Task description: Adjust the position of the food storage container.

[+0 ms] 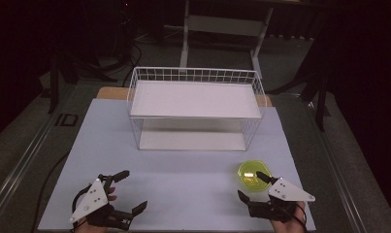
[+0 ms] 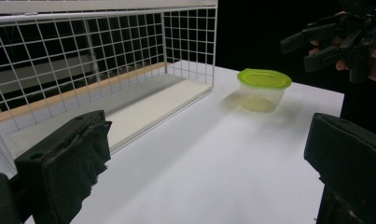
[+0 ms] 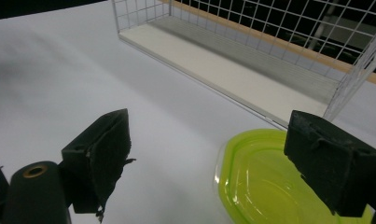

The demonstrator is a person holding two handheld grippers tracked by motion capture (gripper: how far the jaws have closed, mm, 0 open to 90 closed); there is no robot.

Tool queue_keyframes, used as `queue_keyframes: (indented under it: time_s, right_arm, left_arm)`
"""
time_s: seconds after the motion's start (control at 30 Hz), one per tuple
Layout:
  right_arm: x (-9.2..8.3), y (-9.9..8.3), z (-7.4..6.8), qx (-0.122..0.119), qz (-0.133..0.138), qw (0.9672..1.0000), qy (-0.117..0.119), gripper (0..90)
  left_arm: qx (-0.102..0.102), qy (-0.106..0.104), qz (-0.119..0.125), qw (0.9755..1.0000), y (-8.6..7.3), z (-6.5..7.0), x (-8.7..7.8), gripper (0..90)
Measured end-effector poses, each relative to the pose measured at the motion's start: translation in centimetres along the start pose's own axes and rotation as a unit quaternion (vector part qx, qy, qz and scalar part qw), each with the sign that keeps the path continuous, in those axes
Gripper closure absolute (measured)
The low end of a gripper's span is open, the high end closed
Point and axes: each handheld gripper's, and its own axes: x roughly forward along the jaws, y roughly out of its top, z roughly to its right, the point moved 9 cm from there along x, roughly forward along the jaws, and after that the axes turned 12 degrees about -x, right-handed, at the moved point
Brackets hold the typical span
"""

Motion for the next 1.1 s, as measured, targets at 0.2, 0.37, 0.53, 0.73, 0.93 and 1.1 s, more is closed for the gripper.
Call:
queue_keyframes:
  time_s: [0.2, 0.37, 0.53, 0.73, 0.93, 1.1]
  right_arm:
    - [-0.5, 0.9, -0.6, 0.001, 0.008, 0.9999, 0.007, 14.8]
    - [-1.2, 2.7, -1.2, -0.009, 0.025, 0.9996, 0.012, 14.7]
    - [-1.8, 4.7, -0.8, -0.036, 0.047, 0.9982, 0.009, 14.0]
    - [-2.4, 6.6, 0.3, -0.042, 0.051, 0.9978, 0.002, 12.5]
    - [-3.2, 8.2, 2.6, -0.032, 0.069, 0.9969, -0.021, 11.5]
    - [-3.1, 8.5, 4.7, -0.012, 0.066, 0.9970, -0.041, 13.3]
  left_arm:
    - [0.004, -0.007, 0.003, 1.0000, 0.1, 0.4, 0.1, 0.8]
    - [0.011, -0.009, 0.002, 0.9999, 0.1, 0.8, 0.1, 0.8]
    - [0.010, -0.009, 0.003, 0.9999, 0.2, 0.7, 0.2, 0.8]
    - [0.013, -0.010, 0.003, 0.9999, 0.2, 0.9, 0.2, 0.8]
    - [0.013, -0.013, 0.001, 0.9998, 0.1, 1.0, 0.3, 0.8]
    - [0.011, -0.015, 0.003, 0.9998, 0.1, 1.0, 0.4, 0.8]
